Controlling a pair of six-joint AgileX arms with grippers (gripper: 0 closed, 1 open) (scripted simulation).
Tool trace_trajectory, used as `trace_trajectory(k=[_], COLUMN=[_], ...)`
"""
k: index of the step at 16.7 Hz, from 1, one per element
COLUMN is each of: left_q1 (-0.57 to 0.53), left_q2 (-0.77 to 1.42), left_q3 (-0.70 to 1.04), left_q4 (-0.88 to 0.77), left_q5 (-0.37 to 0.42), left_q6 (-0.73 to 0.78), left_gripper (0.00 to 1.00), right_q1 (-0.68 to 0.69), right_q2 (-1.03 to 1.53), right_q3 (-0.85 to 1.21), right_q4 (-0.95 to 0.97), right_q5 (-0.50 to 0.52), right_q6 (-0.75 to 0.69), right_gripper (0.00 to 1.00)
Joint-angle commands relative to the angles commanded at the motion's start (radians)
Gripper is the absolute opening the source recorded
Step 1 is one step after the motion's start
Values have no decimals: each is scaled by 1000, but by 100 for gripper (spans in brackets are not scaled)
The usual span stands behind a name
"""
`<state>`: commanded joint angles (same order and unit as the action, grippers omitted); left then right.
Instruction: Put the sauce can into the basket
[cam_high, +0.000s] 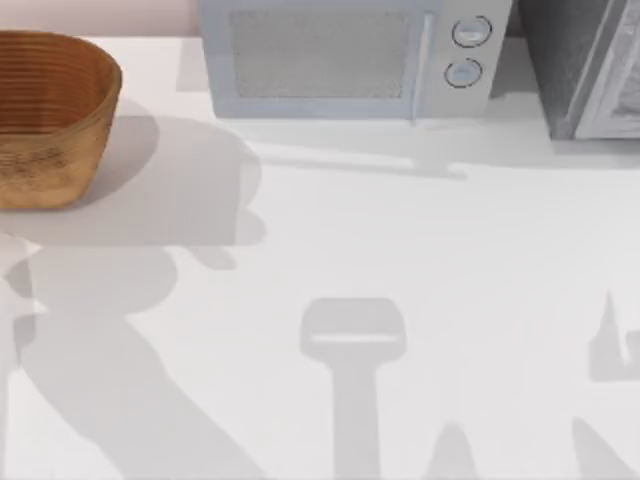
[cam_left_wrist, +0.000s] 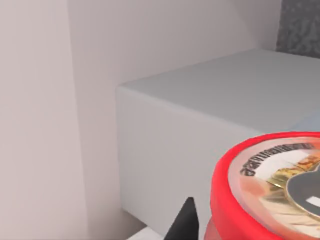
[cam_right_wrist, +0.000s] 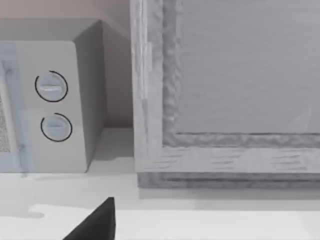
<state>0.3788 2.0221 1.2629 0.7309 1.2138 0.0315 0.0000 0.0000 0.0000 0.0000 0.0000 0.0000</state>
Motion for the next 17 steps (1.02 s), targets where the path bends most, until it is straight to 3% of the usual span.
trace_trajectory(k=[11,17], left_q1=[0,0], left_q2=[0,0], left_q3=[0,0], left_q4=[0,0], left_q5=[0,0], left_q6=[0,0], left_gripper=[98,100], right_q1=[0,0], right_q2=[0,0], right_q3=[0,0], right_q4=[0,0], right_q5=[0,0], right_q6=[0,0], right_gripper=[100,100])
